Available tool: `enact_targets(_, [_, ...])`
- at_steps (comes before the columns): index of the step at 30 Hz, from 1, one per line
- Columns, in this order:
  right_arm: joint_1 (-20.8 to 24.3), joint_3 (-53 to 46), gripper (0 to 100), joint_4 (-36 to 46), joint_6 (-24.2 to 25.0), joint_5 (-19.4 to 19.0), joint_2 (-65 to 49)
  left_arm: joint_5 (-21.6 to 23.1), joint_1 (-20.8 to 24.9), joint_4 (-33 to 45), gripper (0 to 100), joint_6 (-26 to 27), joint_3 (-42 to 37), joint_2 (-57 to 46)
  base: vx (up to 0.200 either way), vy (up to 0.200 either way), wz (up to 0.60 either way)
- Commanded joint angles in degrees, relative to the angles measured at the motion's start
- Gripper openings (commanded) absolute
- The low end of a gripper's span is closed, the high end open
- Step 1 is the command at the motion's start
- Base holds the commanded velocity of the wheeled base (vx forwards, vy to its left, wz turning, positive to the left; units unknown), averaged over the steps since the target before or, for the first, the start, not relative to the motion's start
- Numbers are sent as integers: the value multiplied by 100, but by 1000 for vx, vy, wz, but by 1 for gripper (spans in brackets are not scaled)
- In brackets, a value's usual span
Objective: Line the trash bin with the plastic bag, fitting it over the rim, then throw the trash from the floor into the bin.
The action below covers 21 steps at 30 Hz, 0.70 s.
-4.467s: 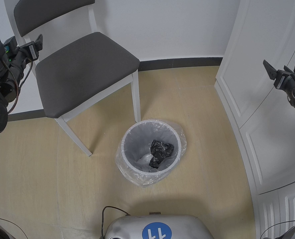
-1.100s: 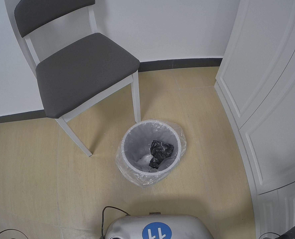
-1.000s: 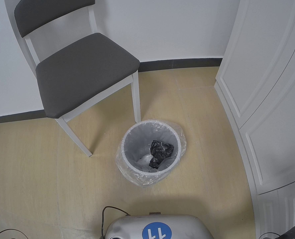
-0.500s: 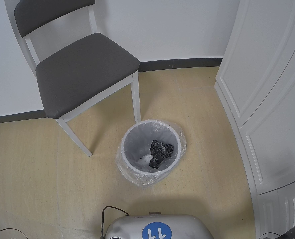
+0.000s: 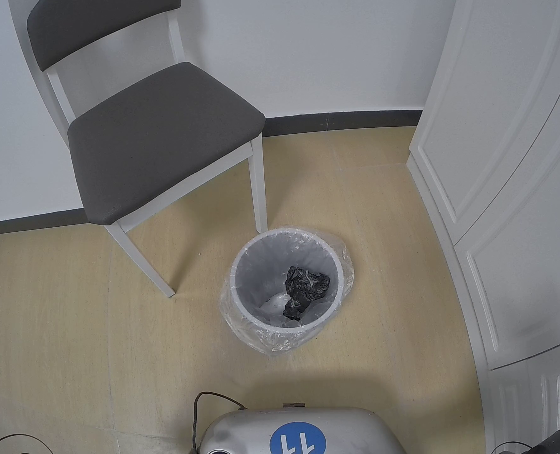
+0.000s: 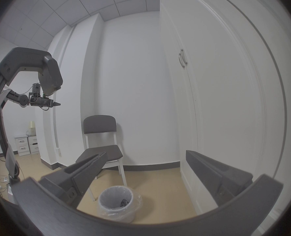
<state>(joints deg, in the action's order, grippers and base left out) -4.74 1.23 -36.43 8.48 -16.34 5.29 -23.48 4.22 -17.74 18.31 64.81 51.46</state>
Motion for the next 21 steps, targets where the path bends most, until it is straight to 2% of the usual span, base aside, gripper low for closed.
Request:
enact_targets(1, [0, -123, 100, -110, 4, 8, 25, -25, -26, -2, 100, -12, -91, -426, 0, 0, 0])
enact_targets(7, [0, -123, 100, -110, 22, 157, 25, -34, -26, 51, 100, -3, -205, -690, 0, 0, 0])
enact_targets(16, [0, -123, 100, -102, 22, 175, 25, -34, -35, 324, 100, 23, -715, -1402, 0, 0, 0])
enact_targets(21, [-9, -123, 100, -110, 4, 183, 25, -34, -44, 350, 100, 23, -1163, -2096, 0, 0, 0])
